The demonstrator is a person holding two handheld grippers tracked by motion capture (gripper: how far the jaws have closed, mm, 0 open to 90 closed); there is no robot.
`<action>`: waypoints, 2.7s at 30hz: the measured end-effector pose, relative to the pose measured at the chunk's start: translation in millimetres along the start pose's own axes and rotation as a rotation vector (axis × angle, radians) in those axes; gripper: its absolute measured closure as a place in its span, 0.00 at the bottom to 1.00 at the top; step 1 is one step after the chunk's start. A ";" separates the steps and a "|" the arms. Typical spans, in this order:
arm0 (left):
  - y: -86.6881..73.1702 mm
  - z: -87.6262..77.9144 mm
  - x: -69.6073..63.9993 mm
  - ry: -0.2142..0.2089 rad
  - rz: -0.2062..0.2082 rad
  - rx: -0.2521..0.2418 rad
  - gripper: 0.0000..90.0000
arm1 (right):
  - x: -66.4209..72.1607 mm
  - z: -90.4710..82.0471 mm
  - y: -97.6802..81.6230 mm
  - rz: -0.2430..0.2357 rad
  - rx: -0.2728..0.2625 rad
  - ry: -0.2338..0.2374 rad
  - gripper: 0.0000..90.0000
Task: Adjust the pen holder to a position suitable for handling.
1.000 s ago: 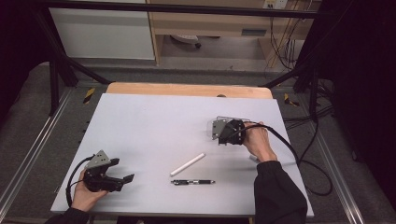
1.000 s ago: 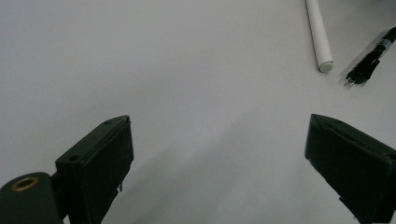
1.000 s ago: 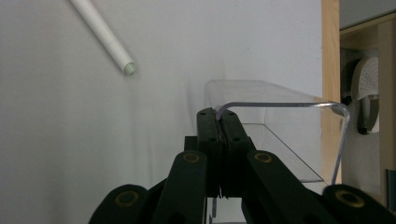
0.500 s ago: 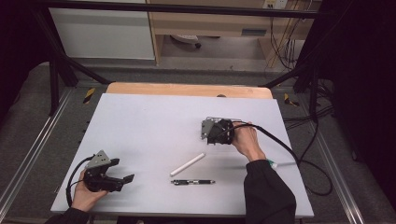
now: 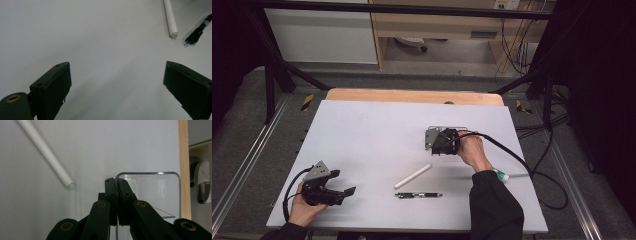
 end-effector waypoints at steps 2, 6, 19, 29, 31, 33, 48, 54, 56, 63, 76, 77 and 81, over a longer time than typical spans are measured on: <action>0.0 0.2 -0.4 -0.001 0.002 0.001 0.09 | 0.4 0.3 0.2 0.003 0.002 0.000 0.98; 0.0 -0.3 -0.2 0.000 0.001 -0.001 0.09 | 0.2 4.1 1.8 0.002 -0.001 0.001 0.98; -0.2 -0.2 -0.1 0.000 -0.001 0.001 0.09 | -8.6 7.6 -0.3 0.053 -0.038 -0.053 0.94; -0.3 -0.6 0.0 0.000 0.000 0.000 0.09 | -22.3 16.1 -4.6 0.166 -0.088 -0.150 0.86; -0.3 -0.6 0.1 0.000 0.000 0.000 0.09 | -23.0 16.3 -4.4 0.177 -0.089 -0.149 0.84; -0.3 -0.6 0.1 -0.001 0.000 0.002 0.09 | -22.8 15.9 -4.5 0.191 -0.087 -0.156 0.79; -0.1 0.0 -0.6 -0.002 -0.003 0.011 0.08 | -1.5 -23.8 -21.0 0.508 -0.212 -0.086 0.33; 0.5 0.5 -1.7 -0.004 -0.002 0.016 0.08 | 16.3 -29.1 -32.1 0.604 -0.229 -0.035 0.16; 0.5 0.8 -2.0 -0.004 -0.003 0.017 0.08 | 22.3 -29.3 -35.1 0.620 -0.231 -0.018 0.13; 0.1 0.5 -1.9 -0.006 -0.005 0.023 0.08 | 42.4 -24.9 -39.8 0.634 -0.228 0.048 0.04; -0.6 0.4 -1.5 -0.008 -0.012 0.025 0.08 | 76.2 -4.2 -29.0 0.604 -0.226 0.108 0.02; -0.6 0.5 -1.5 -0.008 -0.012 0.026 0.08 | 78.4 -2.3 -28.2 0.602 -0.226 0.117 0.02; -0.6 0.7 -1.3 -0.008 -0.012 0.027 0.07 | 86.2 4.7 -25.3 0.603 -0.231 0.134 0.02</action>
Point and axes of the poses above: each handheld gripper's, and its own axes: z roughly forward along the jaws, y roughly out of its top, x roughly to its left, the point moved 4 cm from there along z, roughly forward along the jaws, and after that the axes turned 3 degrees about y, right-handed, at the moved point
